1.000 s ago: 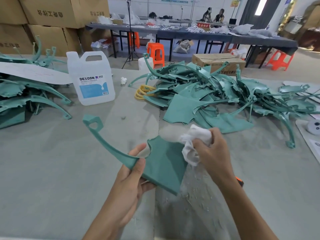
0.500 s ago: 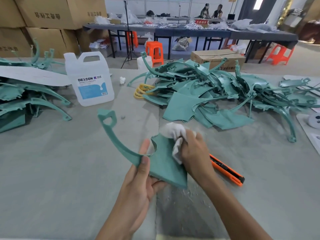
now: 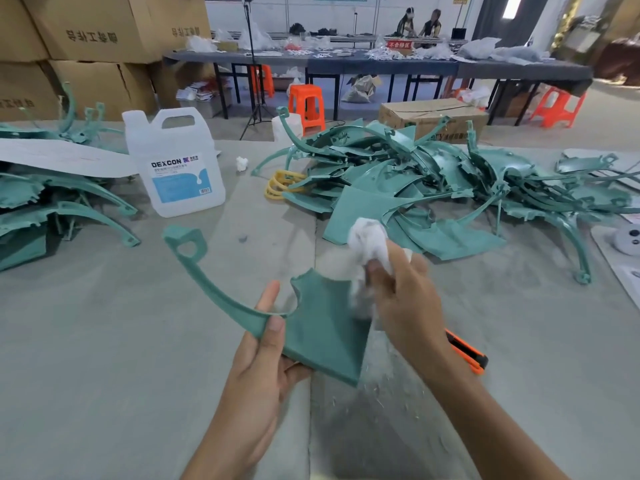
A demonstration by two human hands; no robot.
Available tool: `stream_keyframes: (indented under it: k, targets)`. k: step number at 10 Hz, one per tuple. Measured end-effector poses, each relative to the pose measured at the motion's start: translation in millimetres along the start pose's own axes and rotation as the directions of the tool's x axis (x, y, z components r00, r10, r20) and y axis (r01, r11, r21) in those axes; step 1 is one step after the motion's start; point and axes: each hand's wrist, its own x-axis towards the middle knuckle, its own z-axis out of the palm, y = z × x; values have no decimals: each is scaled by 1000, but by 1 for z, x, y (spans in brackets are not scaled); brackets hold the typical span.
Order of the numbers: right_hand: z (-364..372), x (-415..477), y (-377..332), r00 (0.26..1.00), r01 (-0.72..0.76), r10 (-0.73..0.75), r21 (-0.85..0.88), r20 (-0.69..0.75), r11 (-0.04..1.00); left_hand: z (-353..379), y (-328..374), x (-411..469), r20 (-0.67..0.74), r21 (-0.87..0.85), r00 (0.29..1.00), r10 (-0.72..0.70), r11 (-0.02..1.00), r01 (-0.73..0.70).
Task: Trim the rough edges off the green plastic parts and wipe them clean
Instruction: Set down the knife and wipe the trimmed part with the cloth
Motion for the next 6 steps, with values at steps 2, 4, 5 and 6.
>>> stream_keyframes:
  k: [2, 4, 5, 6]
  targets:
    - [21, -26, -7, 969, 244, -224, -279, 100, 929, 2, -4, 3, -95, 314, 992, 79, 948, -45]
    - [-12, 0, -4, 997, 63, -58, -98, 49, 993, -20, 17, 1, -220, 445, 962, 159, 894, -47]
    - [-2, -22, -52, 893, 413, -410, 22, 187, 910, -2, 14, -12, -9, 122, 999, 50, 991, -49]
    - [4, -12, -60, 874, 479, -468, -66, 131, 876, 0, 11, -23, 21, 562, 986, -168, 817, 127]
